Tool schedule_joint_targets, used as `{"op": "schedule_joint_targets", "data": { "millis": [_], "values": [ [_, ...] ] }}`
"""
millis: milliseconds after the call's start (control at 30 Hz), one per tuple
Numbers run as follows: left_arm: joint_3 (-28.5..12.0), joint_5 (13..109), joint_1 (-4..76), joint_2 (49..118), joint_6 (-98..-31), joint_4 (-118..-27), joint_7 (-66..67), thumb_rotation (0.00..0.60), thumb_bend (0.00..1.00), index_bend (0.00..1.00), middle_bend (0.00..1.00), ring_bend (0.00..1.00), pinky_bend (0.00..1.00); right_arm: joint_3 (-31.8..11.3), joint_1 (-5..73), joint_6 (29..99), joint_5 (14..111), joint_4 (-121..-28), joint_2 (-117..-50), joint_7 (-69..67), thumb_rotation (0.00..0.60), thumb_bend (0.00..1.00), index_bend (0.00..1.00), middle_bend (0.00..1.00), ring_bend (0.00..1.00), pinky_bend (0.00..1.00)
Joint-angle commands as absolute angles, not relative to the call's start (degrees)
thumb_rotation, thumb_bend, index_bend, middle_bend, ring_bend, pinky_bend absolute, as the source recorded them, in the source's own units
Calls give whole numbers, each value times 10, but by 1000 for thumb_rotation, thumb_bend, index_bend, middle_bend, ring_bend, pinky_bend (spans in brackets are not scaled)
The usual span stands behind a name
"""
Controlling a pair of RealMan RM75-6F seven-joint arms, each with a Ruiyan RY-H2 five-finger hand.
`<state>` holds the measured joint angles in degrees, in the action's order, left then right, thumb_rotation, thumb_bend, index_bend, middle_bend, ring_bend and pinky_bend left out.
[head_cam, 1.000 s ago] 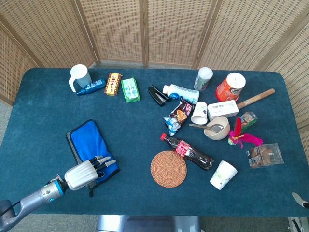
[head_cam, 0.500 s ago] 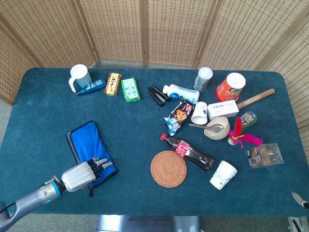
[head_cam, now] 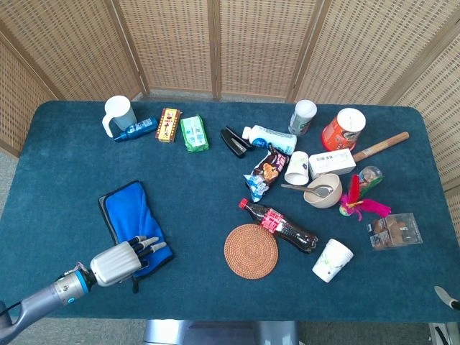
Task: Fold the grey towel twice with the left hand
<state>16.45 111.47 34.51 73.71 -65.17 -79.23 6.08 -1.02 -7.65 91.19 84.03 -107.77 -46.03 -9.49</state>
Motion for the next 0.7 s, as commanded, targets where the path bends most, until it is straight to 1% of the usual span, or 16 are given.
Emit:
{"op": "schedule_joint_targets", "data": {
  "millis": [33,200,400,433,600,700],
  "values": [
    [166,1116,345,736,-652,-792,57,600,472,613,0,0,213,-10,-76,912,840,-1078,-460,-95,600,0,0,0,0,0],
    [167,1119,345,733,-654,-794,53,600,474,646,0,0,213,-10,-77,913,841,-1079,-460,-93,600,0,0,0,0,0],
    [168,1123,344,732,-655,-793,53,600,478,637,0,0,184,-10,-77,912,841,-1079,-461,-92,600,0,0,0,0,0],
    [168,1123,344,731,-655,-793,53,600,479,622,0,0,175,-10,-77,912,841,-1079,-461,-92,600,0,0,0,0,0],
    [167,1127,344,730,-656,-790,57,600,478,413,0,0,123,-10,-77,912,840,-1079,-460,-93,600,0,0,0,0,0],
    [166,1130,344,730,-659,-787,58,600,475,328,0,0,114,-10,-77,912,841,-1079,-460,-93,600,0,0,0,0,0]
  ]
}}
